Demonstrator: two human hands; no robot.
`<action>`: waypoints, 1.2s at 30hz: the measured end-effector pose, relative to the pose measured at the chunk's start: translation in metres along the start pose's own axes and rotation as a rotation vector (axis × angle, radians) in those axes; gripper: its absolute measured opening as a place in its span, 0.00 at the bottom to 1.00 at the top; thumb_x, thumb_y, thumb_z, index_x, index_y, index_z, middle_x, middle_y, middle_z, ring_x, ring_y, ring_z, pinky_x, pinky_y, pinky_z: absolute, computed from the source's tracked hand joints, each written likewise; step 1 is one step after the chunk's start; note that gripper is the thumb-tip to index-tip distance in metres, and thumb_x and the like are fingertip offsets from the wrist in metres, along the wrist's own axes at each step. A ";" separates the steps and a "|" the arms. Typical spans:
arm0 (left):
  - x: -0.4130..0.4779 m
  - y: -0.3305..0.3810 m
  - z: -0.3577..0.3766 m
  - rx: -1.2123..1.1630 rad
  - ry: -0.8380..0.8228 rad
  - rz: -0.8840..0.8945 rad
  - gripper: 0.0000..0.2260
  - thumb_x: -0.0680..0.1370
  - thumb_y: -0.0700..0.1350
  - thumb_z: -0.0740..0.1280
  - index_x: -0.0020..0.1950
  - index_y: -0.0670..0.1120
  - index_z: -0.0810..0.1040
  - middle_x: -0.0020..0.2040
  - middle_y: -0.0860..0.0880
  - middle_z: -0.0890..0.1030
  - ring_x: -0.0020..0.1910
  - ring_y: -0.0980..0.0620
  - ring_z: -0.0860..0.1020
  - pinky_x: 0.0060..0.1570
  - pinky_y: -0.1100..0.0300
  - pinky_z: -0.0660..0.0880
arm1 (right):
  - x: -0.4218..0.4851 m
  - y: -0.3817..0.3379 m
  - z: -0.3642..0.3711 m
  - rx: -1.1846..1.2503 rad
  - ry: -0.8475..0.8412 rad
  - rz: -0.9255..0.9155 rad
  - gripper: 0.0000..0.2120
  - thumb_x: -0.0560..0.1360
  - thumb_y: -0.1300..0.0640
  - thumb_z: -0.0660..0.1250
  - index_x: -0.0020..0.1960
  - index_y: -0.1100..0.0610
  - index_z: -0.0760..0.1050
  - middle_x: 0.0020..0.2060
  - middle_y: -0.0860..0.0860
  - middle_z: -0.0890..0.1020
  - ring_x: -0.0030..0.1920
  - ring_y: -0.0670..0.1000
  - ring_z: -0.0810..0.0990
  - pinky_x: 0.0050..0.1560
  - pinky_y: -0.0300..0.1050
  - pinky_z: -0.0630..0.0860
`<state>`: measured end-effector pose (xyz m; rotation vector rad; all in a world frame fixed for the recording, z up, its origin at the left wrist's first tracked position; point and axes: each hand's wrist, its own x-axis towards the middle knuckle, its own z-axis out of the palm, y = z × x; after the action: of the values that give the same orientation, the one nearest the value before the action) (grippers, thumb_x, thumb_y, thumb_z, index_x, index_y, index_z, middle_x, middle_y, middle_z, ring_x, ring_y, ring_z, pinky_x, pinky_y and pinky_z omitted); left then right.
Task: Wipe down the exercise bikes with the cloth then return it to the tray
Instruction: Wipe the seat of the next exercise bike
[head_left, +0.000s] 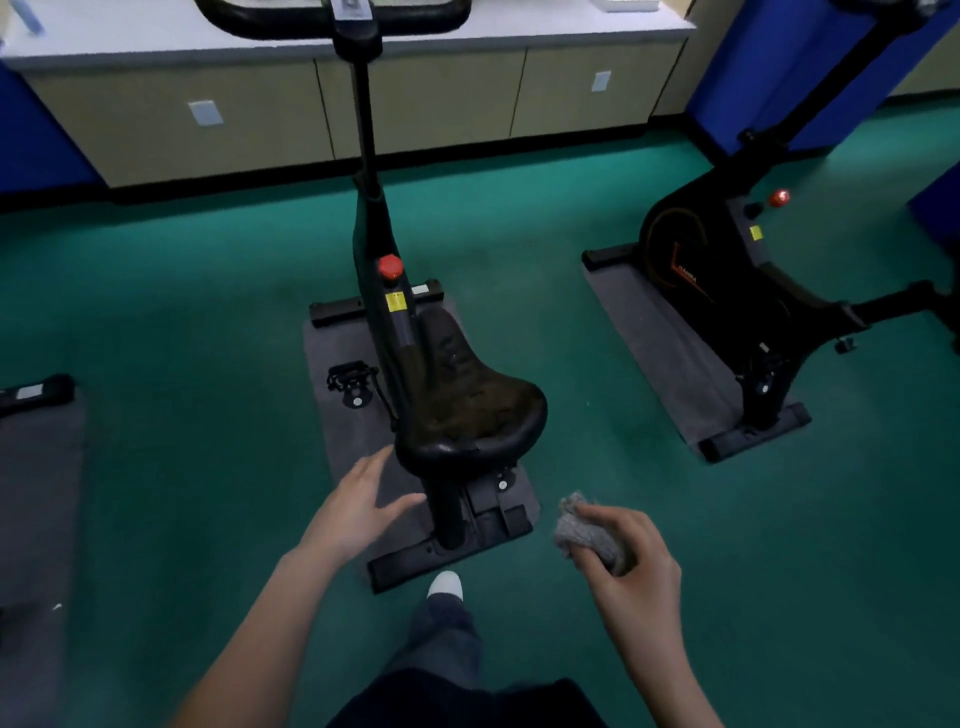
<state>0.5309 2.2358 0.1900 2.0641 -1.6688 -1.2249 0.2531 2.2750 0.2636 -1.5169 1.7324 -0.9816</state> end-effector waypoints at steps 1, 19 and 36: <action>0.007 0.002 -0.002 -0.029 0.004 -0.002 0.40 0.70 0.65 0.64 0.77 0.51 0.54 0.75 0.48 0.62 0.73 0.50 0.62 0.71 0.55 0.61 | 0.010 0.000 0.001 0.004 -0.013 -0.006 0.19 0.65 0.73 0.74 0.45 0.50 0.81 0.46 0.45 0.81 0.48 0.38 0.79 0.47 0.27 0.71; 0.050 0.020 0.013 -0.371 0.210 -0.082 0.49 0.55 0.63 0.76 0.74 0.55 0.63 0.66 0.60 0.67 0.65 0.62 0.64 0.66 0.65 0.60 | 0.245 -0.049 0.133 -0.022 -0.365 -0.378 0.12 0.69 0.69 0.71 0.51 0.59 0.81 0.50 0.53 0.79 0.51 0.47 0.77 0.53 0.27 0.68; 0.057 0.015 0.025 -0.480 0.268 -0.120 0.44 0.54 0.58 0.80 0.67 0.65 0.66 0.65 0.62 0.70 0.65 0.64 0.68 0.64 0.65 0.63 | 0.254 -0.013 0.132 -0.037 -0.681 -0.704 0.15 0.64 0.72 0.68 0.46 0.58 0.82 0.47 0.46 0.83 0.53 0.49 0.79 0.58 0.38 0.72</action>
<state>0.5033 2.1886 0.1572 1.9359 -1.0255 -1.1771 0.3349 2.0062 0.2096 -2.2142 0.7474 -0.6056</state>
